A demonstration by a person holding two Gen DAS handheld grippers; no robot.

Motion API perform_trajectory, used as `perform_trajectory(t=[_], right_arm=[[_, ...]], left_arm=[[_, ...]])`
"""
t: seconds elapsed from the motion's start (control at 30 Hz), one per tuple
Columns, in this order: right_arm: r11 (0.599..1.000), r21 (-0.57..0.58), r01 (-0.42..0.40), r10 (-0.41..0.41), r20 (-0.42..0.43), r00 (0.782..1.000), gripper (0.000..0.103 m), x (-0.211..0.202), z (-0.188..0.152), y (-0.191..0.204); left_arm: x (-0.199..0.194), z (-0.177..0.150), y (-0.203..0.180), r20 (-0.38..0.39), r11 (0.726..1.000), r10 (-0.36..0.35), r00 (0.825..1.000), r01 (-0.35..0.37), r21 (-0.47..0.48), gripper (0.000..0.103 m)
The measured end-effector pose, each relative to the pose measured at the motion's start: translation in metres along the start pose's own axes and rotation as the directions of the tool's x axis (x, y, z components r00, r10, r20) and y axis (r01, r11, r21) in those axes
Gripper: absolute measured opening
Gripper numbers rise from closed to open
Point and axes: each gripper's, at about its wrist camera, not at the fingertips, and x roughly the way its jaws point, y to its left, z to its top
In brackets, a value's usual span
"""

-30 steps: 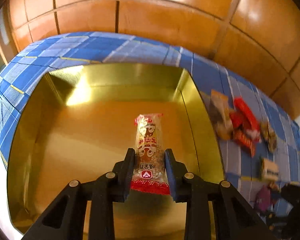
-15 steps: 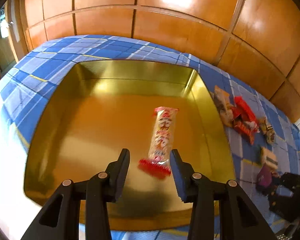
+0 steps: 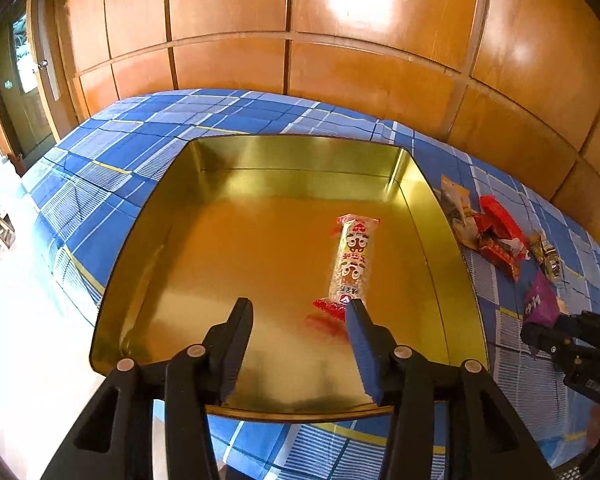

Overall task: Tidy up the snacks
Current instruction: 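Drop the purple pouch into the tray with the right gripper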

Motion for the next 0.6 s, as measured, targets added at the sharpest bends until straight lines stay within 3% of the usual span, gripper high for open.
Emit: perform_trajectory(t=[0.43, 0.6], right_arm=[[0.990, 0.016, -0.142, 0.140, 0.080, 0.987, 0.033, -0.005, 0.058, 0.052], [0.988, 0.026, -0.152, 0.149, 0.079, 0.986, 0.033, 0.009, 0.082, 0.067]], left_arm=[[-0.008, 0.000, 0.012, 0.026, 0.999, 0.032, 0.999, -0.032, -0.034, 0.052], [-0.006, -0.001, 0.015, 0.020, 0.999, 0.036, 0.999, -0.035, -0.036, 0.052]])
